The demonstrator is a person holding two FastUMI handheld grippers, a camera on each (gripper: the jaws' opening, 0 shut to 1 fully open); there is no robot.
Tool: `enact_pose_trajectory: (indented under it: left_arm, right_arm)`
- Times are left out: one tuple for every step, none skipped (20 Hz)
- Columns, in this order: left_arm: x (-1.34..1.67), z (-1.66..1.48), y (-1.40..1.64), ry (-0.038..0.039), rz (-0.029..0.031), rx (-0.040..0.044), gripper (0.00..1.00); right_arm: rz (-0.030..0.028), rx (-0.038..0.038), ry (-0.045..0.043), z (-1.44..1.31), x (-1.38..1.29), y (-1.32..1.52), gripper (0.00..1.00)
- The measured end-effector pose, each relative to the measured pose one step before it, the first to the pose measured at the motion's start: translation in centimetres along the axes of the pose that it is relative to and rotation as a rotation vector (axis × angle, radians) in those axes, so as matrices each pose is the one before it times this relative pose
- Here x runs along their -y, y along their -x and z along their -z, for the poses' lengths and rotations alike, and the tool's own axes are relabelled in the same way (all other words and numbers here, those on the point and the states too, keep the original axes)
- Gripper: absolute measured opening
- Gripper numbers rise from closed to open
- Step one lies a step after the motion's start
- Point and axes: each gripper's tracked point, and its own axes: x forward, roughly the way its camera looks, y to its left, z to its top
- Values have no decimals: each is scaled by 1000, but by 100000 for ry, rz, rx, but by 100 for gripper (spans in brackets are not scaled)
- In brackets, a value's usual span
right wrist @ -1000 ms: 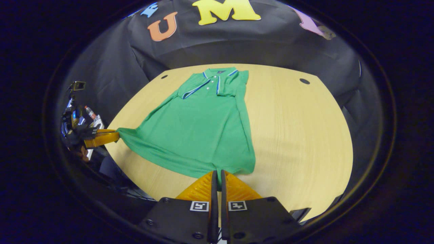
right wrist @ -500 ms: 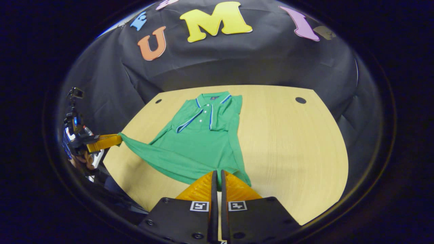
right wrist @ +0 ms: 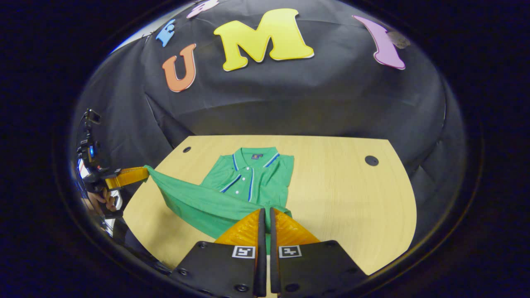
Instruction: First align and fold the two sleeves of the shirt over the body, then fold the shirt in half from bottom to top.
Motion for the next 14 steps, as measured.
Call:
enact_pose_trajectory:
  left_arm:
    - [-255,-848,-665,1155,259,864,3]
    - [-238,-935,-680,1004,42,808,3]
    - [-202,-721,-702,865,-243,877,3]
    - [-250,-840,-886,1228,-45,945,3]
    - [-152,-790,-853,717,234,219,3]
    - [-496,-677,-858,-227,-747,49,3]
    - [-447,-532,-1012,-441,-752,284,3]
    - [-397,-658,-936,-61,-307,725,3]
    - [-326,-652,-836,412,-242,1032,3]
    - [-273,-438,-980,900,126,595,3]
    - [-432,-349,-927,518,-361,870,3]
    - [-580,-202,-1244,-86,-1018,575,3]
    - [-596,146,-1163,245,-782,173,3]
    - [-511,136,-1121,284,-631,192,3]
  right_arm:
    - [-59,1066,758,-1160,26,-535,6]
    - [97,1018,1065,-1023,5,-594,6]
    - [263,1391,1236,-1204,108,-741,6]
    - [153,1535,1206,-1173,61,-739,3]
    - [499,1023,1351,-1078,261,-825,3]
    - [-11,1201,702,-832,82,-904,6]
    - [-25,877,488,-865,123,-904,3]
    - [-72,990,572,-737,262,-970,6]
    - [485,729,821,-675,464,-1076,6]
    - [551,1032,-215,-522,594,-1149,6]
    - [478,1333,-1464,-582,484,-1127,6]
    - [678,982,-1410,-288,492,-1111,2]
    - [658,593,-955,-129,537,-1217,6]
    - [455,449,-598,21,414,-1163,6]
